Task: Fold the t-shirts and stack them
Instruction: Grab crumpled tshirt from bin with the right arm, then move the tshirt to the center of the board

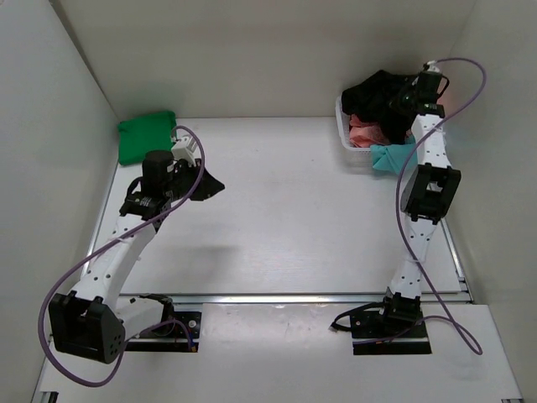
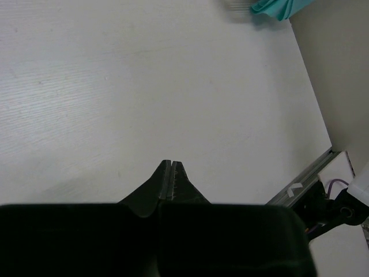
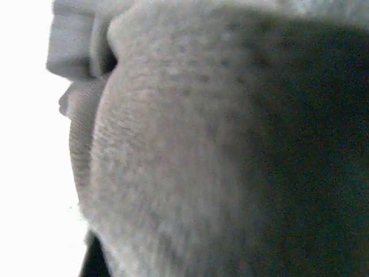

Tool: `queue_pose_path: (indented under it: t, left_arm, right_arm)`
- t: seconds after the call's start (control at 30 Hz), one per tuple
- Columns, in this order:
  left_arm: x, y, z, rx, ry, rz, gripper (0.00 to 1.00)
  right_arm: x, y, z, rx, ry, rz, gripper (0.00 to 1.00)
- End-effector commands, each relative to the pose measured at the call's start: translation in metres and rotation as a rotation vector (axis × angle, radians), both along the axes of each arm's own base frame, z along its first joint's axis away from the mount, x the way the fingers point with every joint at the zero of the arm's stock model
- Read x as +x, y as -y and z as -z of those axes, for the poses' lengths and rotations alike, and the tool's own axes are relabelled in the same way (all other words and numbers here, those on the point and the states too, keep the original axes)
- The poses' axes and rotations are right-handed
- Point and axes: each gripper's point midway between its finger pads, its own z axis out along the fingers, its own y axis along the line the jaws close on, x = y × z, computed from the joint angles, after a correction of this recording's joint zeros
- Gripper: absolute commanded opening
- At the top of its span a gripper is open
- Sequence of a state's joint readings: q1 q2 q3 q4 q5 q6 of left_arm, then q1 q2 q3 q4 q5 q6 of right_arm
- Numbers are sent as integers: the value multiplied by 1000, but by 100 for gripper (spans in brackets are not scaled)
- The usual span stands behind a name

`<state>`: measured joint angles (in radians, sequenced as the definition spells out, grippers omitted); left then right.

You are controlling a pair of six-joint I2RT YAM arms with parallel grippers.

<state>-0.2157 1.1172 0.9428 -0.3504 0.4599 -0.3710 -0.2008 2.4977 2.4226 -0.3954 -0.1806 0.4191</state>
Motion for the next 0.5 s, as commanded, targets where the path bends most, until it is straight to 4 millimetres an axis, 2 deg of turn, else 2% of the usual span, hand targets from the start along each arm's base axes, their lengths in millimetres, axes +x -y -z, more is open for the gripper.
queue_pose_path:
  t: [0.0, 0.03, 0.07, 0.1, 0.13, 0.17, 0.2, 0.23, 0.27, 0.3, 0.33, 0.37, 0.43, 0.47]
  left_arm:
    - [4, 15, -30, -60, 60, 51, 0]
    - [4, 15, -33, -68, 69, 64, 0]
    - [5, 15, -38, -83, 93, 75, 15]
    - [3, 19, -48, -106, 131, 99, 40]
    - [5, 15, -48, -113, 133, 76, 69]
    - [4, 14, -62, -132, 189, 93, 54]
    - [7, 12, -78, -170, 225, 93, 1]
    - [9, 11, -82, -184, 226, 79, 0]
    - [9, 11, -89, -184, 258, 89, 0]
    - [8, 12, -95, -195, 281, 106, 0]
    - [7, 11, -105, -209, 315, 105, 0]
    - [6, 8, -114, -230, 335, 82, 0]
    - [14, -15, -128, -263, 354, -11, 0]
    - [13, -23, -138, -263, 393, -27, 0]
  right_arm:
    - [-31, -29, -227, -88, 463, -72, 0]
    - [-46, -40, -264, -129, 535, -88, 0]
    - [-61, -52, -288, -157, 575, -108, 0]
    - [-68, -60, -296, -167, 597, -127, 0]
    - [-87, -77, -331, -196, 676, -155, 0]
    - [-111, -93, -357, -212, 728, -179, 0]
    - [-159, -127, -406, -305, 851, -211, 0]
    - [-185, -146, -423, -345, 896, -236, 0]
    - [-193, -155, -422, -364, 903, -248, 0]
    - [-218, -167, -439, -374, 945, -258, 0]
    - [-238, -175, -444, -353, 957, -273, 0]
    - [-235, -181, -422, -303, 909, -303, 1]
    - [-263, -195, -415, -223, 894, -353, 0]
    - [-269, -203, -395, -176, 848, -381, 0]
